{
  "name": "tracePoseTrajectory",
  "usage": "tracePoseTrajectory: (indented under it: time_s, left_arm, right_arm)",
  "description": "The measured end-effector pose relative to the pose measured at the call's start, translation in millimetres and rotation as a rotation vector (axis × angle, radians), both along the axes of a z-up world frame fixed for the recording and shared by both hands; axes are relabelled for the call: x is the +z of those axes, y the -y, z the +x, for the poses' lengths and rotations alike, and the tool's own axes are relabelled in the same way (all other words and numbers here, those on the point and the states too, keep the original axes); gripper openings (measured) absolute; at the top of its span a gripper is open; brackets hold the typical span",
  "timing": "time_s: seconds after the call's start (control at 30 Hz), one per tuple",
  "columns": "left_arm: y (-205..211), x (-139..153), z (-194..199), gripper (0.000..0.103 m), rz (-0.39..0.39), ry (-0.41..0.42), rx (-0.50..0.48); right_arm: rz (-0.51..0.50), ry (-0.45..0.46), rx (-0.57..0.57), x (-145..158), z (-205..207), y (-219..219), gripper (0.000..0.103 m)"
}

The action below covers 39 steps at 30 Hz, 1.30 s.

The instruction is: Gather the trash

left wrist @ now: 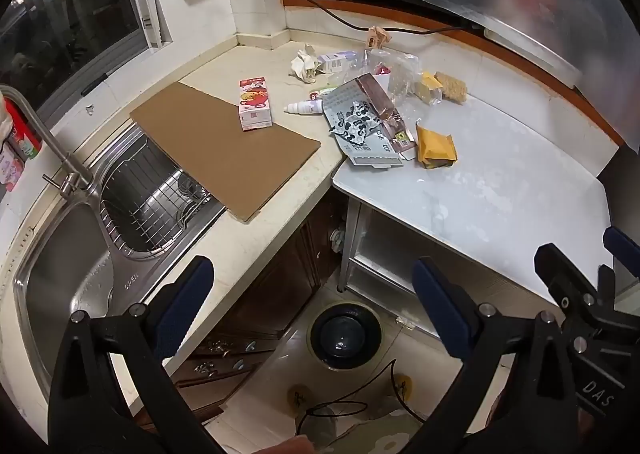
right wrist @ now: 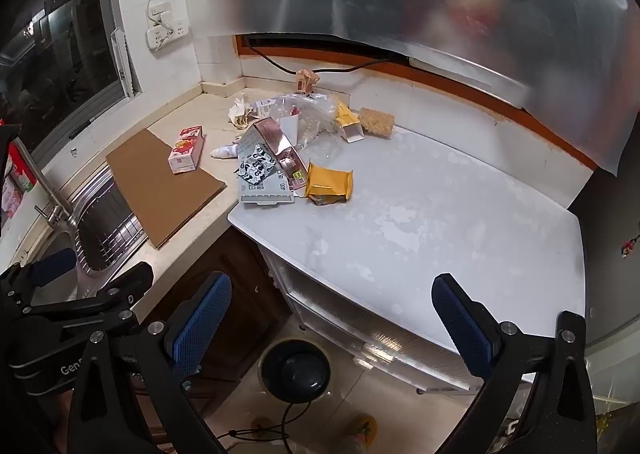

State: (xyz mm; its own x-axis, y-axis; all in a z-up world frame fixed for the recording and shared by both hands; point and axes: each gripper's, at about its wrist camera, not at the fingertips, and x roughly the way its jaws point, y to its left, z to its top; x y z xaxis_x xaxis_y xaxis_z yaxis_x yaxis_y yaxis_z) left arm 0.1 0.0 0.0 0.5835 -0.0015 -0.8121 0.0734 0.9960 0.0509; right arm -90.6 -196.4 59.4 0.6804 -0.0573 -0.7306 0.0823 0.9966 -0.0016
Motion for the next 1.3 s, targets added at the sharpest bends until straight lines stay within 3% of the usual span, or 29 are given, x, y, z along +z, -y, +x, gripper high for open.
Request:
tracePoseTrajectory:
  time_s: [1.3]
  left_arm:
    - [11, 8, -10, 0.094, -0.01, 0.014, -0.019]
  right_arm:
    - [0.027, 0.017, -0.014, -1, -8, 8, 0.102]
